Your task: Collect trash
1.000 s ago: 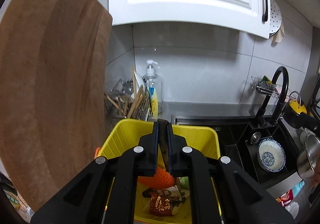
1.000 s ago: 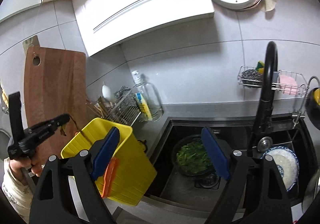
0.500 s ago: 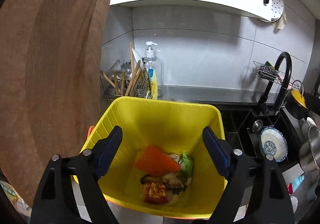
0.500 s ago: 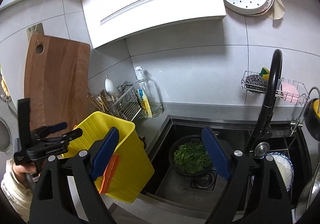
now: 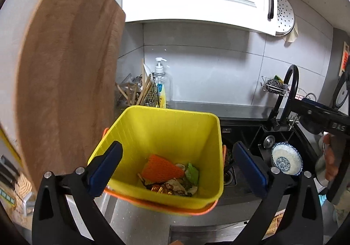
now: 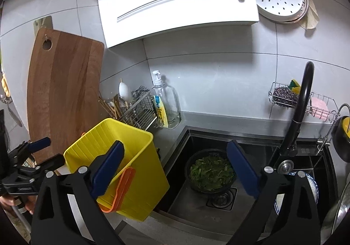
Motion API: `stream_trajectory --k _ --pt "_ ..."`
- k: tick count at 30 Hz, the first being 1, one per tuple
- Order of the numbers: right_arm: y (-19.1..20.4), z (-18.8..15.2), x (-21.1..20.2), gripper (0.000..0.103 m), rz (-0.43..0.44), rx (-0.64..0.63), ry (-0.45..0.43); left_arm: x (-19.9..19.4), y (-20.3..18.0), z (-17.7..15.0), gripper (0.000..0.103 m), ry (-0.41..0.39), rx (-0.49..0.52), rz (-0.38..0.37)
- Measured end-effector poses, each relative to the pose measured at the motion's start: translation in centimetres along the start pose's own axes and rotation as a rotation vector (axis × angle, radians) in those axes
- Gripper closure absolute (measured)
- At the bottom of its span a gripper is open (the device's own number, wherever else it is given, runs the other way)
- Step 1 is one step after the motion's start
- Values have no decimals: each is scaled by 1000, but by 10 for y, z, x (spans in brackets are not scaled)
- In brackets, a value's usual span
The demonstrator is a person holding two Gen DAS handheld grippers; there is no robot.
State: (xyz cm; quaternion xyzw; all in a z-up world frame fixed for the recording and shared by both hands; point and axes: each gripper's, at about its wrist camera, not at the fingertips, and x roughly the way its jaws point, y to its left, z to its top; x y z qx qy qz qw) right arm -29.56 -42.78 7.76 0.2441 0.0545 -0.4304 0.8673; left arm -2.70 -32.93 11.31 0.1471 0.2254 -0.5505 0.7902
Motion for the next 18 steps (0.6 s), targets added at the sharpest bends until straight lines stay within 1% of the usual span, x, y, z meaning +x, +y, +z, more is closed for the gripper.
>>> stream_trajectory --k 5,8,11,13,16,18 --pt "13 0 2 8 18 -57 8 -11 3 -10 4 10 -27 26" --pt "22 0 2 8 40 -102 27 -18 5 -18 4 24 -35 40" --pt "31 -2 5 8 86 -166 94 -26 6 -28 4 31 -25 45" --pt "39 -4 7 8 121 -232 146 -32 7 -32 4 40 -17 48" --pt "49 -6 6 8 153 -300 182 -41 9 -37 4 42 -4 69" --pt "55 -7 5 8 159 -334 195 -50 11 -39 4 34 -5 88"
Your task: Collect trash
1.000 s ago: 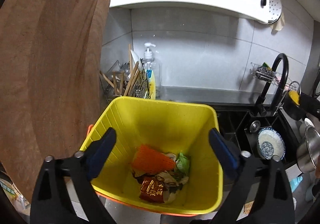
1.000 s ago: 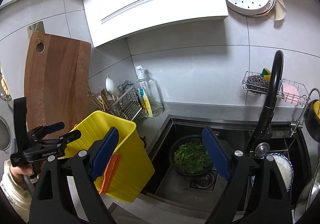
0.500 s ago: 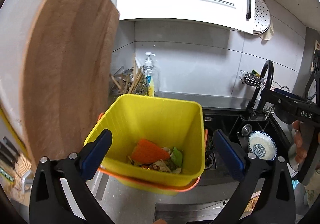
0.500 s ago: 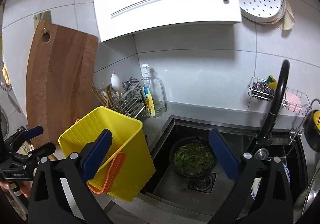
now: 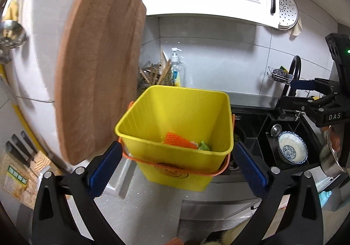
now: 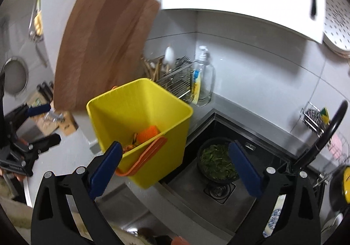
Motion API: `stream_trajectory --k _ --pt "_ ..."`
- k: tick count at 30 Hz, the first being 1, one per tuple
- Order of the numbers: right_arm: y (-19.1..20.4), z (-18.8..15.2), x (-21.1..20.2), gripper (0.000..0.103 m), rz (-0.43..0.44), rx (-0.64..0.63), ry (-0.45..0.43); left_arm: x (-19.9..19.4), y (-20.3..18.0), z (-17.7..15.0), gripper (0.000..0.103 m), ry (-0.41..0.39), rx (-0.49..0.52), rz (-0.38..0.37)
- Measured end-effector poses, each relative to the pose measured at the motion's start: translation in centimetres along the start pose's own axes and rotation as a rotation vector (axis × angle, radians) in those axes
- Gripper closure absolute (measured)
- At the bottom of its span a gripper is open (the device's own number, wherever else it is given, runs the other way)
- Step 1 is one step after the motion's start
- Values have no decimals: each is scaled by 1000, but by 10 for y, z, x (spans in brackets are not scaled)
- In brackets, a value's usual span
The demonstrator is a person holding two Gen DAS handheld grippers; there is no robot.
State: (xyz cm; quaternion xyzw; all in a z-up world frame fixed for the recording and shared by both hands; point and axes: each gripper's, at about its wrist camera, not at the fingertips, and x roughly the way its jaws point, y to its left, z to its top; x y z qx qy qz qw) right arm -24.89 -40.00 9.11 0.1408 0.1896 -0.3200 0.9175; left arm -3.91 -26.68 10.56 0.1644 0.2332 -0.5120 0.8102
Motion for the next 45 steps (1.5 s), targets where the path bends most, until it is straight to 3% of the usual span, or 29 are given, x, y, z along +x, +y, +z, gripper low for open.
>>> stream_trajectory --k 5,16,32,45 --pt "14 8 -3 8 5 -59 19 -15 -3 1 4 -20 23 36" --pt "27 13 -11 8 -9 -112 4 -32 -1 9 4 -49 12 11" --pt "28 9 -16 8 -92 -57 39 -25 -2 8 4 -26 12 -24" --pt "30 -8 -35 8 -209 81 123 -15 4 4 4 -2 -56 -74"
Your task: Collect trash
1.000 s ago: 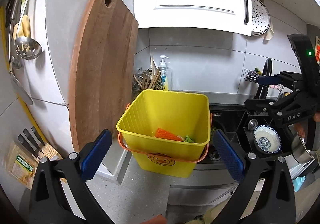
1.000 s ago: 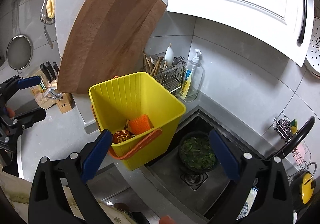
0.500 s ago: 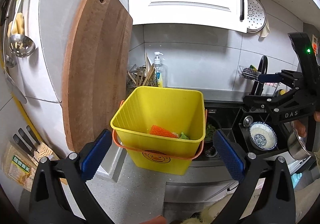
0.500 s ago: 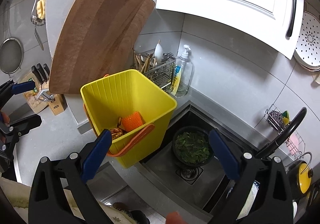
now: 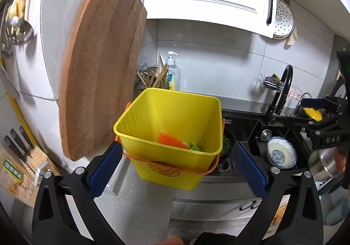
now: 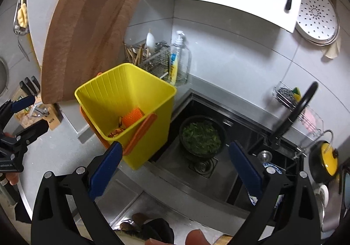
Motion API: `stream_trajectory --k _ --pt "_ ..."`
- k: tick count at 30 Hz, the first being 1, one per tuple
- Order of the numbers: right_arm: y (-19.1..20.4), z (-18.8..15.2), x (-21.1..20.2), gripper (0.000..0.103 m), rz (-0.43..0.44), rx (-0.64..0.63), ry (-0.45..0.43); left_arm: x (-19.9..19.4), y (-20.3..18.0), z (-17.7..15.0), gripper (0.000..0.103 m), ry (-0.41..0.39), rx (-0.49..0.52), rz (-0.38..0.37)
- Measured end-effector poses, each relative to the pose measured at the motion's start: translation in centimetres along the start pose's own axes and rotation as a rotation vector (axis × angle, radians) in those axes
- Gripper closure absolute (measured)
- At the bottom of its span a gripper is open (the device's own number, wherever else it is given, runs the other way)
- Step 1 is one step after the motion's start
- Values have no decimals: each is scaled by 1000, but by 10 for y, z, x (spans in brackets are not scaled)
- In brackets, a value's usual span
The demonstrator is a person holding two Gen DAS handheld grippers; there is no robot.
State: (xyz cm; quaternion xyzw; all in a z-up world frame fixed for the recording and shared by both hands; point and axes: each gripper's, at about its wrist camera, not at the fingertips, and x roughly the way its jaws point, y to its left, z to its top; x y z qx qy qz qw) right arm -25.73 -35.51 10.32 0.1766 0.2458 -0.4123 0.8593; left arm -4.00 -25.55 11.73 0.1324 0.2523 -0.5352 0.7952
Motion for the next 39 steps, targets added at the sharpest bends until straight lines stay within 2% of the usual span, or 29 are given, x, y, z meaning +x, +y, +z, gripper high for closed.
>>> stream_trajectory --k 9,14,18,23,27,39 --pt "11 0 -14 8 26 -69 -33 -3 -13 1 4 -10 0 47" --pt "-6 3 -9 8 55 -74 -68 -4 -29 2 4 -22 28 127" --pt "-19 8 -2 8 67 -63 -99 -2 -40 3 4 -19 9 145" --pt "-25 15 15 8 192 -71 -67 3 -50 2 4 -9 9 161" --pt "-22 17 23 8 221 -94 -54 9 -56 1 4 -1 12 192" --pt "-21 23 29 8 213 -125 -73 16 -55 7 4 -17 0 210"
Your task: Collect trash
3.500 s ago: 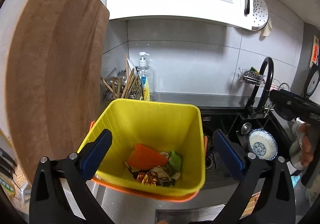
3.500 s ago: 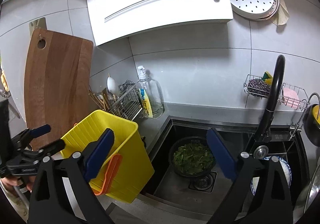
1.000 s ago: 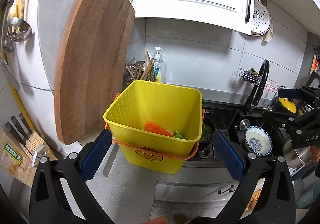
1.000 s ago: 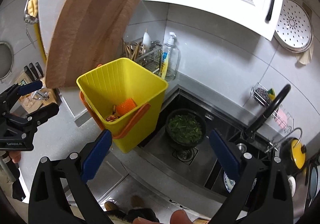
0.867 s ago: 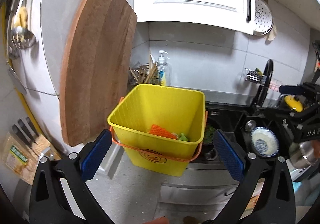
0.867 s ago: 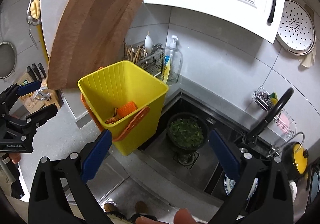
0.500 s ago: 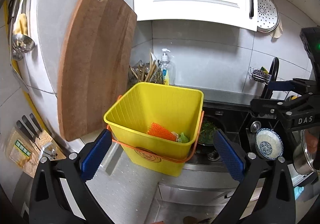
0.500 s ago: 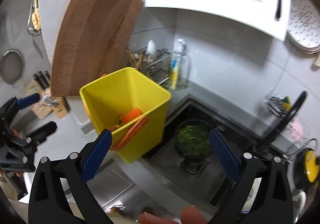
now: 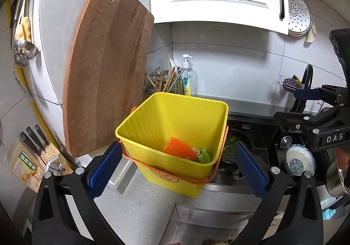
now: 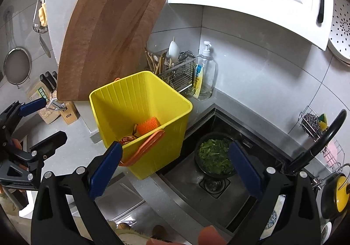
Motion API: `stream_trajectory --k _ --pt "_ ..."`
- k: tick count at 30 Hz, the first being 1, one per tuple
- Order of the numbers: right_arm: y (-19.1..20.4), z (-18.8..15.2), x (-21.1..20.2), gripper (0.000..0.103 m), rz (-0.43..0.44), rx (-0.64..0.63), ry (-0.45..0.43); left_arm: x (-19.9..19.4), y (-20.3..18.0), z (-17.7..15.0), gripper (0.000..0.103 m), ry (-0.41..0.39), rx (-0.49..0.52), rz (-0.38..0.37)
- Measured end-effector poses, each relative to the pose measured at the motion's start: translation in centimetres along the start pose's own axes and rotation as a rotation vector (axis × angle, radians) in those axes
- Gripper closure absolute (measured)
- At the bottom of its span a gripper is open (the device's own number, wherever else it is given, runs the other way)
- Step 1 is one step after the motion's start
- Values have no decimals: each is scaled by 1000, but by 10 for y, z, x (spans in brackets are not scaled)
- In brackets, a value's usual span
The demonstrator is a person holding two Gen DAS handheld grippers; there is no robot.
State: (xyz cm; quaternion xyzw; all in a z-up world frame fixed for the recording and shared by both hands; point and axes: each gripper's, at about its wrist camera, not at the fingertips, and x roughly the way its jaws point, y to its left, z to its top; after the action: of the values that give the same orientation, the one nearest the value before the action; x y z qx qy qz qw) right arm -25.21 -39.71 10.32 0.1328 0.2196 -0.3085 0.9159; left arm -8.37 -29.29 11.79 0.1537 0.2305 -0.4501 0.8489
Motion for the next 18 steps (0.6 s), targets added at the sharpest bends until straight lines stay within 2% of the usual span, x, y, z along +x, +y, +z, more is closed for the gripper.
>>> stream_trajectory --k 18 --pt "6 1 6 8 28 21 -21 5 3 10 4 24 12 16"
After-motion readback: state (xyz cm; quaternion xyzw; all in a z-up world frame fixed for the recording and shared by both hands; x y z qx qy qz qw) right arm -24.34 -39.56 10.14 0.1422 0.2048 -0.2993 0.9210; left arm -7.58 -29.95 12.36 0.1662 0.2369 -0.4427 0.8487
